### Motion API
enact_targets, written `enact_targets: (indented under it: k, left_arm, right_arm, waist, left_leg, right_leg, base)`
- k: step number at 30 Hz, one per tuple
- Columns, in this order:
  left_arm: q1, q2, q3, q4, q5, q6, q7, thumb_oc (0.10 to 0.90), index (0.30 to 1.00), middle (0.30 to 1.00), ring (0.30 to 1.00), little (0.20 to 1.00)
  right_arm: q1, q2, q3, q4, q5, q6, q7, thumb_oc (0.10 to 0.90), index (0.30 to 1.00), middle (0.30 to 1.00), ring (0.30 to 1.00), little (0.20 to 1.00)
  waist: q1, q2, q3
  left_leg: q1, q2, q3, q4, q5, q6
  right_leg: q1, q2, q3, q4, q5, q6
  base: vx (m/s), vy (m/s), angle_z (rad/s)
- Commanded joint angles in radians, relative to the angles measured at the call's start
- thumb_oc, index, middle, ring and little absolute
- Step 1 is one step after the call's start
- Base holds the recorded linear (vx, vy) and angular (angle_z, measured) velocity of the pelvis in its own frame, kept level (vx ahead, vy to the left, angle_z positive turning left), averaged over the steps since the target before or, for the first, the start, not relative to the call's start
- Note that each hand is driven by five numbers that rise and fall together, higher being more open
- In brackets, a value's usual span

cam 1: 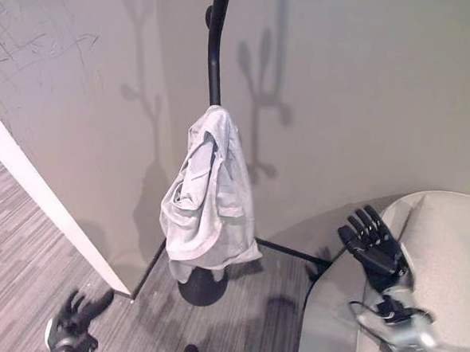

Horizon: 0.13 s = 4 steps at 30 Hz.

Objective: Hang the clothes on the sofa on the clothes rack.

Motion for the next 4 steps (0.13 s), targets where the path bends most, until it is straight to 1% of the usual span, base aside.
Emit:
enact_targets:
  k: [1, 2, 3, 4]
  left_arm:
    - [-0.046, -0.005, -0.023, 0.096, -0.001, 0.011, -0.062, 0.8, 0.9, 0.9, 0.9, 0.9]
    - [-0.048, -0.005, -0.023, 0.097, -0.002, 0.011, -0.063, 0.8, 0.9, 0.9, 0.9, 0.9]
    - [-0.074, -0.015, -0.066, 0.21, 0.113, 0.029, -0.08, 0.8, 0.9, 0.9, 0.9, 0.9]
    - [-0.075, -0.029, -0.07, 0.285, 0.153, 0.05, -0.082, 0.8, 0.9, 0.9, 0.9, 0.9]
  right_arm:
    - [-0.058, -0.043, 0.078, 0.165, 0.04, 0.027, -0.063, 0.8, 0.9, 0.9, 0.9, 0.9]
    - [-0.061, -0.043, 0.078, 0.166, 0.04, 0.027, -0.062, 0.8, 0.9, 0.9, 0.9, 0.9]
    - [-0.098, -0.03, 0.151, 0.391, -0.087, 0.11, -0.083, 0.8, 0.9, 0.9, 0.9, 0.9]
    - [-0.111, 0.001, 0.158, 0.55, -0.142, 0.185, -0.083, 0.8, 0.9, 0.9, 0.9, 0.9]
  waist:
    - [0.045, 0.052, -0.018]
    - [0.045, 0.051, -0.016]
    - [0.056, 0.051, -0.018]
    - [0.069, 0.05, -0.023]
  left_leg:
    - [0.072, 0.039, -0.01, 0.005, -0.13, 0.002]
    - [0.066, 0.038, -0.01, 0.005, -0.119, 0.003]
    - [0.074, 0.038, -0.014, 0.005, -0.126, 0.001]
    - [0.076, 0.037, -0.019, 0.005, -0.125, 0.001]
  right_leg:
    - [-0.127, -0.023, -0.045, 0.026, 0.069, 0.044]
    - [-0.133, -0.025, -0.046, 0.028, 0.077, 0.044]
    - [-0.122, -0.023, -0.049, 0.023, 0.069, 0.039]
    - [-0.114, -0.024, -0.057, 0.018, 0.067, 0.036]
  base:
    - [0.01, 0.009, 0.05]
    - [0.03, -0.007, 0.06]
    - [0.02, -0.004, 0.1]
    - [0.08, -0.012, 0.15]
